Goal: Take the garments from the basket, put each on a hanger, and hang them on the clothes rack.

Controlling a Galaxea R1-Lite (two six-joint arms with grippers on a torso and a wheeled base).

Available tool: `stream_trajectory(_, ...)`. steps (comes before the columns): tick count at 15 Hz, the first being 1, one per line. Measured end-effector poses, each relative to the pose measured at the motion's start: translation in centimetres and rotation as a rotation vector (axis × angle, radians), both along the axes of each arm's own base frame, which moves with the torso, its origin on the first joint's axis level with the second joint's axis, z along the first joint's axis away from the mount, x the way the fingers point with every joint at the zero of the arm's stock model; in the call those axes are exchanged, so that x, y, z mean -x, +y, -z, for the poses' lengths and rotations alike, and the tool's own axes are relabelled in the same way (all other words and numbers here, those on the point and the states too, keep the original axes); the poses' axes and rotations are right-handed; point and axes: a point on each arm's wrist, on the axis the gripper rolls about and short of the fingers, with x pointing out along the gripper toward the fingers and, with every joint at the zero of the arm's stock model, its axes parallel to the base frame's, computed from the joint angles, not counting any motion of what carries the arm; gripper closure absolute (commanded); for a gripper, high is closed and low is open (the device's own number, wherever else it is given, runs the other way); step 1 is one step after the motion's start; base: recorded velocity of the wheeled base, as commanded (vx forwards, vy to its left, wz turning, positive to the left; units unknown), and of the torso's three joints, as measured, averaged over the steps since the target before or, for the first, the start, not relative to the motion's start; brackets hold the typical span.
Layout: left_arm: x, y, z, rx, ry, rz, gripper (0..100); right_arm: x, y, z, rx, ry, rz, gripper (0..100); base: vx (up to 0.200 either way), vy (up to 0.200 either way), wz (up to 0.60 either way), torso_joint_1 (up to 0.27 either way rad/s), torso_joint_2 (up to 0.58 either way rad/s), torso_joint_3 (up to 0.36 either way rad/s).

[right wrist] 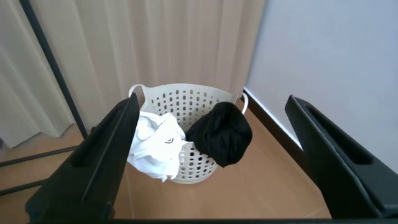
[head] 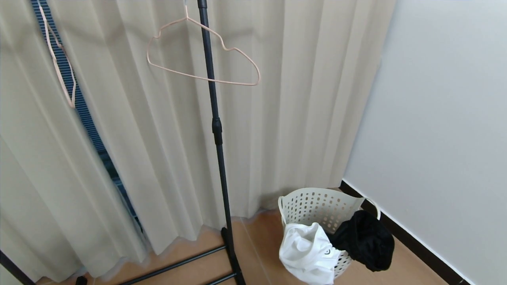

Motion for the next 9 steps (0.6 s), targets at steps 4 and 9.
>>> stream_trajectory(4, 0.01, 0.0, -0.01, 0.0, 0.0, 0.001, 0, 0.0, 0.0, 0.02, 0.0, 0.001, 0.0, 0, 0.0, 0.0, -0.3, 0.0, 0.0, 0.001)
stream_trajectory(9, 0.0, 0.0, 0.01, 0.0, 0.001, 0.002, 0, 0.0, 0.0, -0.01, -0.001, -0.001, 0.0, 0, 0.0, 0.0, 0.0, 0.0, 0.0, -0.047)
